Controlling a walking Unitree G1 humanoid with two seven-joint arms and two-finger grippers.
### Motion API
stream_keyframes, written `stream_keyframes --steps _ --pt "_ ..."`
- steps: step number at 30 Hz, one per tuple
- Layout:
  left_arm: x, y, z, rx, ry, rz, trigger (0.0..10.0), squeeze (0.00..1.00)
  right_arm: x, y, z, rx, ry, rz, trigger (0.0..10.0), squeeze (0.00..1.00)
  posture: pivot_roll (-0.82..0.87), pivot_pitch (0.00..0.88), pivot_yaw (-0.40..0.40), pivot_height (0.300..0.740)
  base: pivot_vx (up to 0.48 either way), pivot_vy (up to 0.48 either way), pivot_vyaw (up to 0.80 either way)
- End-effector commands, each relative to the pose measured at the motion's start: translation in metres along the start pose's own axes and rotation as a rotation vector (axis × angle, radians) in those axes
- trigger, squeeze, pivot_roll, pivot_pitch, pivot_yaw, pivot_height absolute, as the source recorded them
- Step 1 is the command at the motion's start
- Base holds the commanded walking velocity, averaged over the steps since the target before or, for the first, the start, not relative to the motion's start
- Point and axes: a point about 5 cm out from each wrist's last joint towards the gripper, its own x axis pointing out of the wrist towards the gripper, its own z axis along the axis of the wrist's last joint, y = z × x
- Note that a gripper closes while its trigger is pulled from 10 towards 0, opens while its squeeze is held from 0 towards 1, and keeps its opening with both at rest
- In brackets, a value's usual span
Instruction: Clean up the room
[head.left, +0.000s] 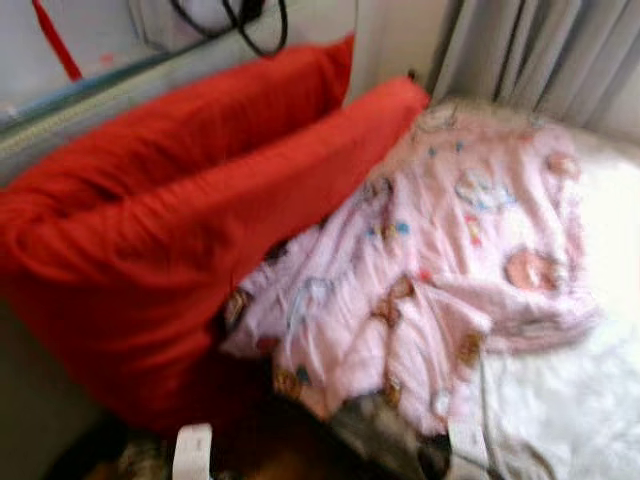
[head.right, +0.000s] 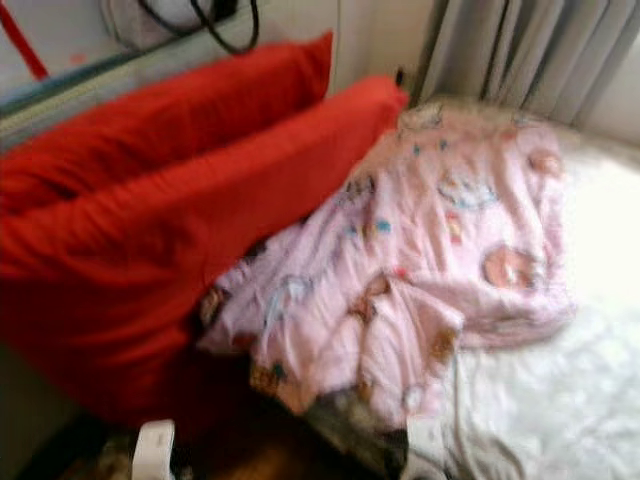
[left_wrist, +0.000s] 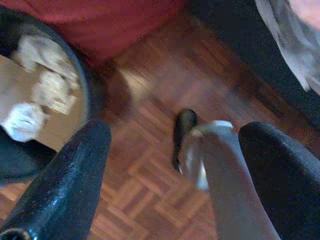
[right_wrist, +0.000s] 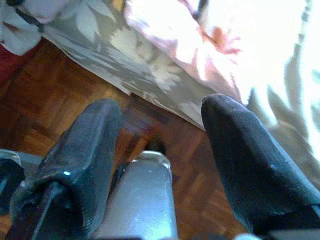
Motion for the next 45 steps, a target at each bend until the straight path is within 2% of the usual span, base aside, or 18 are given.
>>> stream_keyframes --steps 1,4,6,8,9,11,15,18,22,24,29,30,31,32,38,45 --pt "-0.001 -0.005 -0.01 0.013 0.026 -0.018 10.0 0.0 -0.002 -0.006 -0.005 0.032 0.009 -0.024 10.0 0.0 0.07 0.115 -0.015 0.728 0.0 0.0 0.0" --pt "-0.001 -0.005 -0.008 0.0 0.009 -0.019 10.0 0.0 0.0 -0.003 0.003 0.056 -0.021 -0.024 10.0 0.0 0.06 0.119 -0.015 0.728 0.0 0.0 0.0" --pt "-0.001 -0.007 -0.004 -0.005 -0.036 -0.032 10.0 0.0 0.002 -0.003 0.013 0.067 -0.066 -0.023 10.0 0.0 0.06 0.125 -0.018 0.728 0.0 0.0 0.0" --pt "-0.001 -0.007 0.0 0.013 -0.08 -0.032 10.0 0.0 0.002 -0.006 0.022 0.077 -0.114 -0.028 10.0 0.0 0.06 0.129 -0.019 0.728 0.0 0.0 0.0" --pt "-0.001 -0.007 0.004 0.053 -0.107 -0.041 10.0 0.0 0.003 -0.007 0.027 0.088 -0.137 -0.034 10.0 0.0 0.06 0.133 -0.022 0.728 0.0 0.0 0.0" --pt "-0.002 -0.008 0.005 0.067 -0.122 -0.05 10.0 0.0 0.003 -0.008 0.031 0.09 -0.154 -0.037 10.0 0.0 0.06 0.133 -0.022 0.728 0.0 0.0 0.0" --pt "-0.003 -0.008 0.012 0.038 -0.214 -0.049 10.0 0.0 0.002 -0.013 0.061 0.108 -0.321 -0.051 10.0 0.0 0.06 0.149 -0.026 0.728 0.0 0.0 0.0" --pt "-0.005 -0.009 0.014 0.033 -0.251 -0.057 10.0 0.0 0.0 -0.018 0.077 0.163 -0.414 -0.069 10.0 0.0 0.06 0.154 -0.027 0.728 0.0 0.0 0.0" --pt "-0.005 -0.008 0.015 0.026 -0.263 -0.056 10.0 0.0 -0.002 -0.018 0.086 0.165 -0.475 -0.056 10.0 0.0 0.05 0.158 -0.027 0.728 0.0 0.0 0.0" --pt "-0.006 -0.008 0.015 0.04 -0.28 -0.048 10.0 0.0 -0.006 -0.018 0.095 0.155 -0.545 -0.042 10.0 0.0 0.06 0.16 -0.029 0.728 0.0 0.0 0.0" --pt "-0.007 -0.006 0.021 0.069 -0.328 -0.027 10.0 0.0 -0.009 -0.02 0.093 0.163 -0.578 -0.052 10.0 0.0 0.05 0.157 -0.03 0.728 0.0 0.0 0.0" --pt "-0.011 0.002 0.054 0.076 -0.48 -0.029 10.0 0.0 -0.009 -0.02 0.092 0.165 -0.58 -0.052 10.0 0.0 0.05 0.153 -0.029 0.728 0.0 0.0 0.0" --pt "-0.025 0.012 0.099 0.092 -0.702 -0.03 10.0 0.0 -0.01 -0.02 0.093 0.167 -0.591 -0.053 10.0 0.0 0.05 0.152 -0.028 0.728 0.0 0.0 0.0" --pt "-0.03 0.014 0.108 0.095 -0.753 -0.03 10.0 0.0 -0.011 -0.02 0.094 0.168 -0.595 -0.053 10.0 0.0 0.05 0.152 -0.028 0.728 0.0 0.0 0.0" --pt "-0.038 0.012 0.124 0.076 -0.85 -0.021 10.0 0.0 -0.011 -0.017 0.096 0.162 -0.607 -0.035 10.0 0.0 0.05 0.149 -0.032 0.728 0.0 0.0 0.0" --pt "-0.042 0.009 0.121 0.056 -0.842 -0.052 10.0 0.0 -0.01 -0.009 0.099 0.11 -0.605 0.005 10.0 0.0 0.04 0.138 -0.029 0.728 0.0 0.0 0.0"
